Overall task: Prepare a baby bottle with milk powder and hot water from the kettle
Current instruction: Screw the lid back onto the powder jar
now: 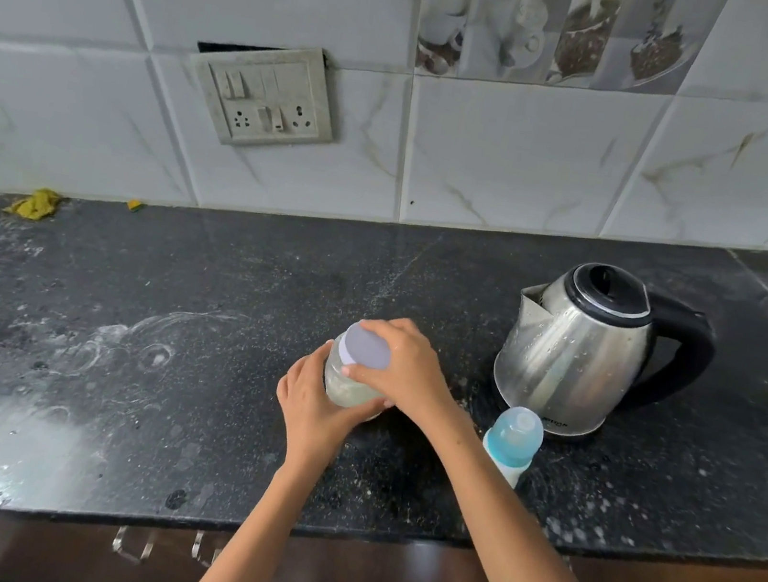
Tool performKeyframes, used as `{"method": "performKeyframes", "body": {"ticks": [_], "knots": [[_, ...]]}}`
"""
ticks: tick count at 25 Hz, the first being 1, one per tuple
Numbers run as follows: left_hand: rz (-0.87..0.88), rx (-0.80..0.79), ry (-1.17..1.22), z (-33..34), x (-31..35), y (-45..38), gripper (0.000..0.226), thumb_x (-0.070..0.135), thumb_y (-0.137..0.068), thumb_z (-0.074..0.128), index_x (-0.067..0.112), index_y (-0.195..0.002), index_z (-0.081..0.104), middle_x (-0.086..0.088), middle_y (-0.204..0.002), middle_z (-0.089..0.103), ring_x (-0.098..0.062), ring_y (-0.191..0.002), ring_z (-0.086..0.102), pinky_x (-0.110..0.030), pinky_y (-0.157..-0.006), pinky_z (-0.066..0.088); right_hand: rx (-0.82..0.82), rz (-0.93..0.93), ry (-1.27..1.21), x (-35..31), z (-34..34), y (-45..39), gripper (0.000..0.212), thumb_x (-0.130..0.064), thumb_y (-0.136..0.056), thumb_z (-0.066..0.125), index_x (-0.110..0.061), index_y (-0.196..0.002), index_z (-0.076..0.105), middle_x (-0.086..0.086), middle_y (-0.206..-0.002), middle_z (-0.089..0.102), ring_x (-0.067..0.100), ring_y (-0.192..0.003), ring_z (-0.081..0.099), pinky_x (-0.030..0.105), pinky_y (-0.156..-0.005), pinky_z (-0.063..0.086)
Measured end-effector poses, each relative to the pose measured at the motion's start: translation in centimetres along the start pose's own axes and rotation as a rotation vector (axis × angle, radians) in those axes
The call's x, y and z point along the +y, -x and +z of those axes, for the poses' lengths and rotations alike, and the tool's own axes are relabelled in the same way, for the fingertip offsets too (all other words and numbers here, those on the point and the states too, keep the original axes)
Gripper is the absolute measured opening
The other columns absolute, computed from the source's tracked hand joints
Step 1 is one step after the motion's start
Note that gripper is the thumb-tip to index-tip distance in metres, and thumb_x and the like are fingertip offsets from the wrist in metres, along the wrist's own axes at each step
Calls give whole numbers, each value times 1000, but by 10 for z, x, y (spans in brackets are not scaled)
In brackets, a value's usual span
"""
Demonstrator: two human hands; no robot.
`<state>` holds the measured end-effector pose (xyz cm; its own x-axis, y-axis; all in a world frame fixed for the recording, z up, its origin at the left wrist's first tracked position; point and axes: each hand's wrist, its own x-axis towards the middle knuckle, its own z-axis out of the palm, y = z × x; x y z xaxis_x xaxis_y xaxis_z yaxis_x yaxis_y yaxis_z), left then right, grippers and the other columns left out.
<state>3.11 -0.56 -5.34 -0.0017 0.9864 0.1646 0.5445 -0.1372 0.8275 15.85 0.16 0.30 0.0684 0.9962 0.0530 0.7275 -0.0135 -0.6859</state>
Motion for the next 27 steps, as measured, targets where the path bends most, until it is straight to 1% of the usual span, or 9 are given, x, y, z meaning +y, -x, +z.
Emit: {"method": "performKeyframes", "body": {"ticks": [4, 6, 9, 11, 16, 19, 23, 25, 27], "knots": [[-12, 71, 116, 9, -4, -10, 77, 61, -51, 67, 25, -118, 58, 14, -112, 61, -12, -112, 51, -37, -104, 29, -95, -25, 100, -8, 1, -10, 64, -34, -75, 78, -27, -134, 54, 2, -135, 47, 22, -122, 50, 37, -100, 44], [-5, 93, 153, 10, -7, -13, 75, 59, -49, 69, 24, -115, 61, 10, -109, 65, -3, -104, 52, -45, -102, 34, -131, -42, 134, -11, 2, -10, 64, -30, -76, 76, -28, -136, 54, 0, -137, 46, 22, -124, 48, 39, -101, 43], [-1, 99, 175, 9, -8, -14, 76, 56, -46, 69, 25, -115, 62, 13, -108, 65, 15, -102, 42, -43, -102, 33, -234, -89, 176, -11, -6, -13, 61, -19, -77, 73, -27, -134, 56, -2, -144, 42, 21, -127, 44, 38, -102, 43], [-4, 104, 164, 9, -8, -15, 79, 56, -44, 68, 24, -115, 62, 12, -110, 63, 9, -101, 41, -41, -103, 32, -281, -95, 210, -13, -10, -15, 61, -16, -76, 73, -26, -134, 57, 0, -145, 41, 22, -128, 43, 38, -101, 43], [-21, 104, 122, 11, -13, -17, 69, 54, -53, 57, 21, -114, 61, 5, -113, 64, -13, -107, 47, -46, -105, 31, 16, 60, 366, -25, 14, -3, 71, -53, -71, 76, -22, -130, 52, 11, -123, 46, 29, -114, 45, 39, -91, 46], [-16, 108, 108, 14, -15, -17, 69, 54, -56, 58, 21, -116, 61, 10, -117, 61, -11, -112, 46, -43, -107, 29, 141, 60, 390, -20, 18, 3, 81, -73, -65, 67, -15, -119, 51, 10, -115, 48, 27, -106, 47, 38, -86, 46], [-15, 137, 126, 13, -14, -14, 81, 58, -48, 62, 18, -119, 61, 14, -112, 54, -7, -111, 41, -41, -105, 29, -9, 15, -35, -3, 10, 3, 58, -52, -69, 80, -13, -106, 57, 2, -129, 47, 18, -123, 47, 31, -93, 42], [-21, 130, 123, 14, -14, -13, 82, 58, -48, 62, 18, -120, 61, 14, -112, 54, -9, -112, 42, -38, -104, 28, 39, 18, -13, -4, 15, 5, 56, -48, -67, 82, -15, -104, 56, 1, -123, 51, 19, -118, 50, 29, -90, 41], [-22, 117, 104, 14, -13, -14, 80, 58, -50, 61, 19, -119, 61, 14, -112, 54, -14, -115, 44, -34, -104, 25, 124, 36, 171, -8, 16, 3, 65, -61, -60, 80, -17, -99, 52, 1, -111, 50, 18, -105, 49, 31, -86, 43]]}}
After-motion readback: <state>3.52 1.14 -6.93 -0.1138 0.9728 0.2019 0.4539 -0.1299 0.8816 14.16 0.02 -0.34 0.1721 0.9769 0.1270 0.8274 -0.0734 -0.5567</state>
